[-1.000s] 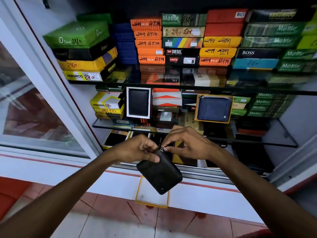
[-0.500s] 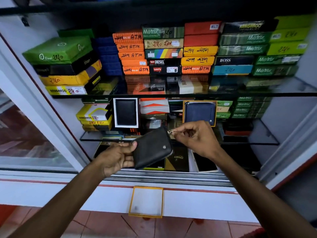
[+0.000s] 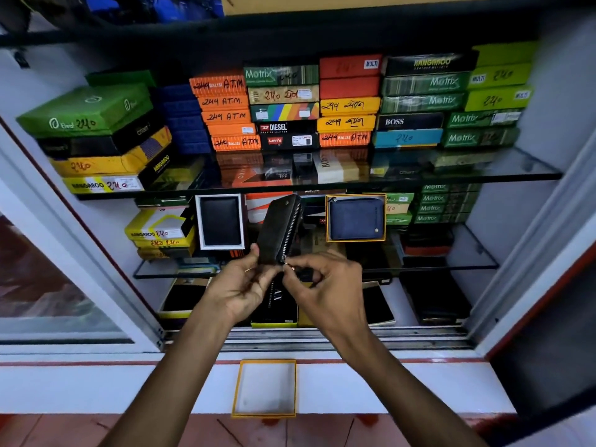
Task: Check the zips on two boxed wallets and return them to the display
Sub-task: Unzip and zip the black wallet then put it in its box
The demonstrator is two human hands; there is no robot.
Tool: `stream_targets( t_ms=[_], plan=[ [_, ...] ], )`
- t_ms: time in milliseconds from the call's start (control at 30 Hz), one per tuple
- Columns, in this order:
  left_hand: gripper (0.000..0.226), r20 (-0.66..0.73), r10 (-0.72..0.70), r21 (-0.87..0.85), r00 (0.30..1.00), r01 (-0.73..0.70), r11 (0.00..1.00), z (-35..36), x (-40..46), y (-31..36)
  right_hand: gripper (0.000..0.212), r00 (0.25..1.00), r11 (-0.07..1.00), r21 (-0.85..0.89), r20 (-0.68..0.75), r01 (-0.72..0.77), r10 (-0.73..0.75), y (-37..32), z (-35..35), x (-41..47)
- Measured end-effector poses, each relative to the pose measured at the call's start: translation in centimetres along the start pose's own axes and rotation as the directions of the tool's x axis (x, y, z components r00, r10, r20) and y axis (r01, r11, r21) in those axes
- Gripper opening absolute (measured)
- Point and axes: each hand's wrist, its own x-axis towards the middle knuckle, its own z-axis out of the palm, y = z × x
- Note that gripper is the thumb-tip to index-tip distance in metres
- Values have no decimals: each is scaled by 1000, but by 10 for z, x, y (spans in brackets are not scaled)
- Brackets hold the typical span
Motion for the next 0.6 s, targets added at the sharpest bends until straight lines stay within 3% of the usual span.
stream_targets(
  t_ms=[267, 433, 533, 600],
  plan=[
    [49, 42, 10, 56, 999, -12, 998, 7, -2, -12, 13, 1000, 1000, -31, 27, -6, 6, 5, -1, 4],
    [33, 51, 46, -22, 998, -45, 999, 5, -3, -16, 8, 998, 997, -40, 6, -59, 59, 17, -11, 10],
    [16, 70, 52, 43, 996, -56, 998, -2, -2, -15, 11, 994, 994, -35, -29, -103, 102, 25, -25, 19],
    [17, 95, 46, 117, 994, -57, 991, -12, -1, -13, 14, 990, 989, -32, -33, -141, 140, 35, -39, 28]
  ],
)
